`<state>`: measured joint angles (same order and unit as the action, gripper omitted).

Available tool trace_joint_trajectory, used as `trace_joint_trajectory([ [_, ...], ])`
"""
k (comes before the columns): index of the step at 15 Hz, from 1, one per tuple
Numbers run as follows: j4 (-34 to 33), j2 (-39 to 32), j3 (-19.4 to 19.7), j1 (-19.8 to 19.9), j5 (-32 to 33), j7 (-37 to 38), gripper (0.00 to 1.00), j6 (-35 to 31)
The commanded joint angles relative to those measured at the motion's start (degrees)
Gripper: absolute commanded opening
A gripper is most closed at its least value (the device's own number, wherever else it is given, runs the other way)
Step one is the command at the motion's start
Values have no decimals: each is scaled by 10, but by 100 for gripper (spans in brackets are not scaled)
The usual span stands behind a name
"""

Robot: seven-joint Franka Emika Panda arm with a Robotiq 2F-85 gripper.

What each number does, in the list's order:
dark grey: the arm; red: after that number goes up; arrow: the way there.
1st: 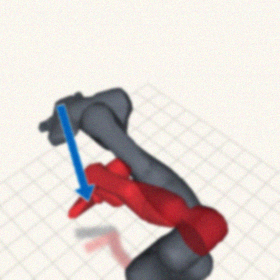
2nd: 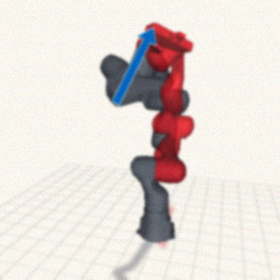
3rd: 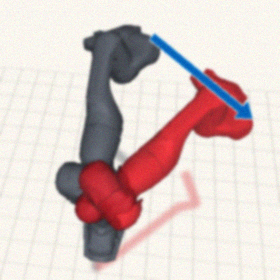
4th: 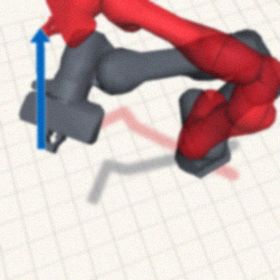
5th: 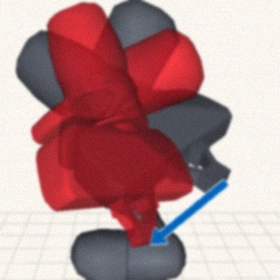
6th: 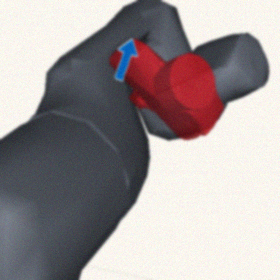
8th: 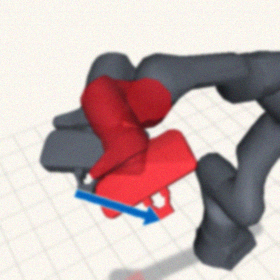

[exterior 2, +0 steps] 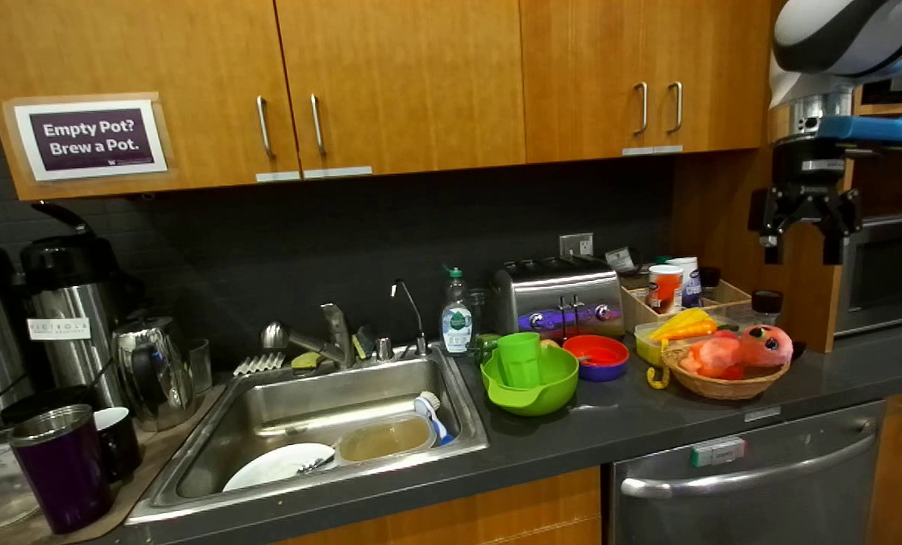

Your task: Pick up the pink bird toy and put it on the kitchen counter

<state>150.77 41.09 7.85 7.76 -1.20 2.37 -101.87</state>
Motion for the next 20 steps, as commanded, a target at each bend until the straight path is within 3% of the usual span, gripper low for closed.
trace_joint_trajectory([
  [1, 76, 38, -13, 23, -9, 42, 100, -88],
  [4, 136, 59, -26, 35, -21, 95, 100, -157],
  [5, 92, 20, -30, 36, -26, 115, 100, -158],
  [7, 97, 25, -44, 44, -25, 155, 100, -180],
  [10, 87, 20, -47, 33, -37, 168, 100, -172],
  [12, 86, 29, -55, 31, -35, 163, 100, -110],
  [13, 86, 20, -47, 34, -35, 152, 100, -143],
  [20, 84, 18, -48, 34, -38, 157, 100, -134],
])
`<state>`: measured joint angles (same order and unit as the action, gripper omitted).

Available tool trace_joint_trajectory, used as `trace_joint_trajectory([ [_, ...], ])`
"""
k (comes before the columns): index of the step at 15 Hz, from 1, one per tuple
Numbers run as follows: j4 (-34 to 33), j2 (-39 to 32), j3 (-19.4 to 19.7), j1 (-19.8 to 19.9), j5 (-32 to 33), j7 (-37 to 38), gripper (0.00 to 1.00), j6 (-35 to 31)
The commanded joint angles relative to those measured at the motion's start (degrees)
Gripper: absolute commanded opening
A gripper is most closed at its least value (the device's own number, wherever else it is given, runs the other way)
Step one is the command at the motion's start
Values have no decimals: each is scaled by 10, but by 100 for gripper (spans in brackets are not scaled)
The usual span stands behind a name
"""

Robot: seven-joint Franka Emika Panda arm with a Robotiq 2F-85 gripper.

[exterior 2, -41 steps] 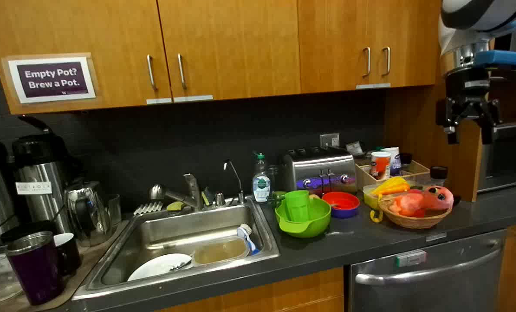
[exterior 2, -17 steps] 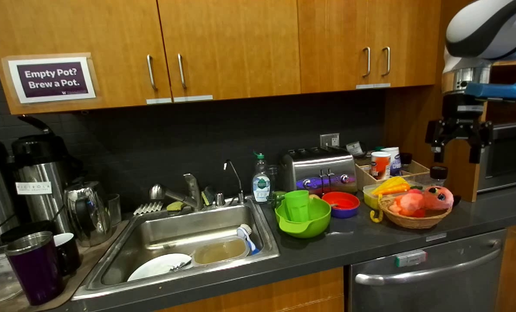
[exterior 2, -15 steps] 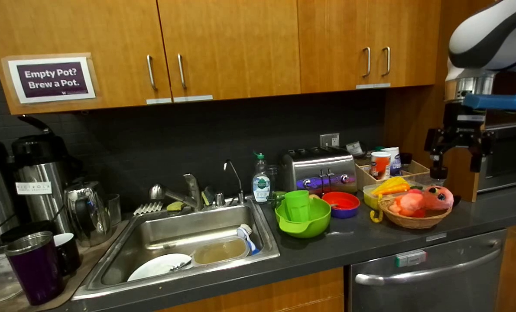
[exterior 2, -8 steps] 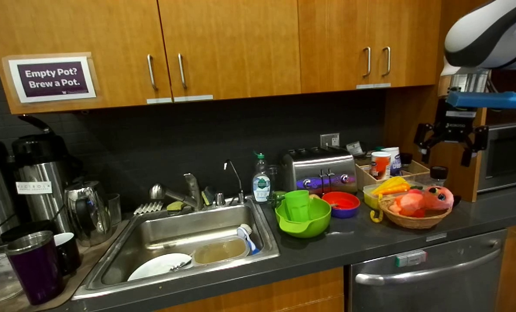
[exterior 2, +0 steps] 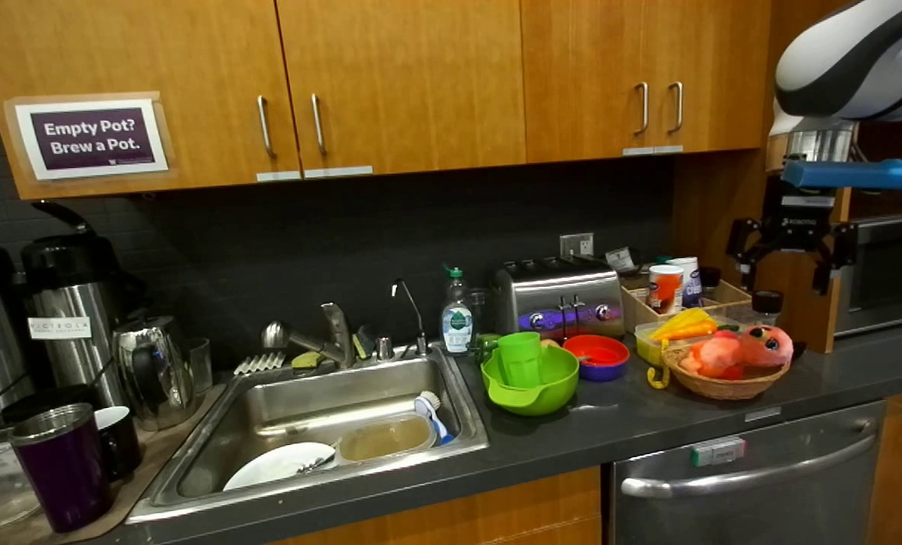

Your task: Pick up the pink bird toy and put it on the kitchen counter

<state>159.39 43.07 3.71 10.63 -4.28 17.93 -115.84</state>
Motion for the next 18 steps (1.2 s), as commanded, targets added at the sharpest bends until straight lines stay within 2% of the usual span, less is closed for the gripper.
trace_joint_trajectory([
  [1, -1, -2, -9, 8, -10, 12, 100, 0],
  [5, -1, -10, -18, 10, -76, 84, 100, -54],
  [8, -2, -27, -27, 5, -140, 135, 100, -123],
  [10, -1, -49, -48, 13, -159, 183, 100, -173],
  [14, 0, -94, -79, 27, -152, 308, 100, -240],
  [18, 0, -111, -90, 39, -123, 424, 100, -232],
])
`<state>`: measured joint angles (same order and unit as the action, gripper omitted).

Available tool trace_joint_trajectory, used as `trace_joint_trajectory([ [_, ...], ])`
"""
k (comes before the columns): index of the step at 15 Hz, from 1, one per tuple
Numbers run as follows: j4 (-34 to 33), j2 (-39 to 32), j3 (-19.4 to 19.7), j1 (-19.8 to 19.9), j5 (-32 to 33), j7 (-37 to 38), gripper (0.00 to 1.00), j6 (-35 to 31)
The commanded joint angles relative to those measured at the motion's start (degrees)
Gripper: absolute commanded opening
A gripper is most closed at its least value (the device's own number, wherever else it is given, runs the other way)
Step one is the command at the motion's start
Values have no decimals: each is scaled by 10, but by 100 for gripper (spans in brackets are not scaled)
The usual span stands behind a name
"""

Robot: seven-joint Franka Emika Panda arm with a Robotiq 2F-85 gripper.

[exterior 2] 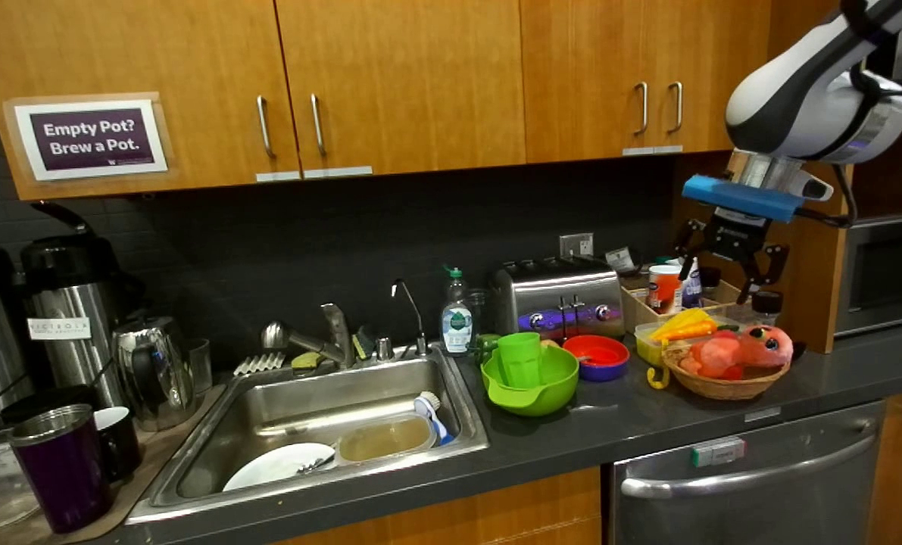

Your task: Pick up the pink bird toy and put it on the kitchen counter

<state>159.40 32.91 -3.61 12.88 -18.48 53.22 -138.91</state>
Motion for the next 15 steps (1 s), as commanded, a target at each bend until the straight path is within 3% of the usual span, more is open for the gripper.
trace_joint_trajectory([
  [1, 0, -9, -18, 22, 31, 98, 100, 9],
  [4, 0, -2, -17, 28, 73, 161, 100, 54],
  [5, -1, 0, -4, 11, 72, 142, 100, 65],
  [12, -2, -10, 4, 6, 70, 134, 100, 55],
  [15, -2, -16, -9, 27, 70, 210, 100, 35],
])
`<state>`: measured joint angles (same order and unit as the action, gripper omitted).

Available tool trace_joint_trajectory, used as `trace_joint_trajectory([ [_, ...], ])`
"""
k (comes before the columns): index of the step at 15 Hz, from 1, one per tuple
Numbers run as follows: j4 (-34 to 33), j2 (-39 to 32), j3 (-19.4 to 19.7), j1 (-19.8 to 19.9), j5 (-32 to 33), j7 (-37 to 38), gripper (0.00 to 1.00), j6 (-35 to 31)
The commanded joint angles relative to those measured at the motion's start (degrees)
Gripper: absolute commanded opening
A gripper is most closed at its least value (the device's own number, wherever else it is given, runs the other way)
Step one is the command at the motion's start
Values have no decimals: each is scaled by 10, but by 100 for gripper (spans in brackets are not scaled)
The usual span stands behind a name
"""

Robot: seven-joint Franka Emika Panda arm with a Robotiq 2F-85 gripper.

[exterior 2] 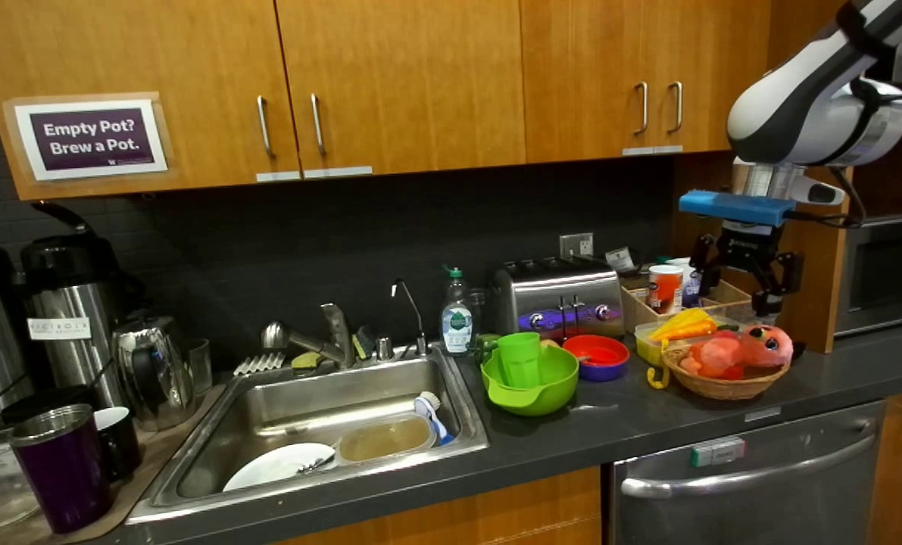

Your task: Pick up the pink bird toy and put it on the kitchen counter

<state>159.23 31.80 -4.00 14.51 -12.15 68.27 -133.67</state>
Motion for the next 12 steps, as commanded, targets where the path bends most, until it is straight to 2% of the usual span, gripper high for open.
trace_joint_trajectory([
  [1, 0, -5, -5, 14, 6, 85, 100, -22],
  [7, 0, -13, -14, 30, 32, 223, 100, -39],
  [10, 0, -27, 2, 23, 29, 248, 100, -42],
  [12, 0, -42, 27, 15, 11, 240, 100, -49],
])
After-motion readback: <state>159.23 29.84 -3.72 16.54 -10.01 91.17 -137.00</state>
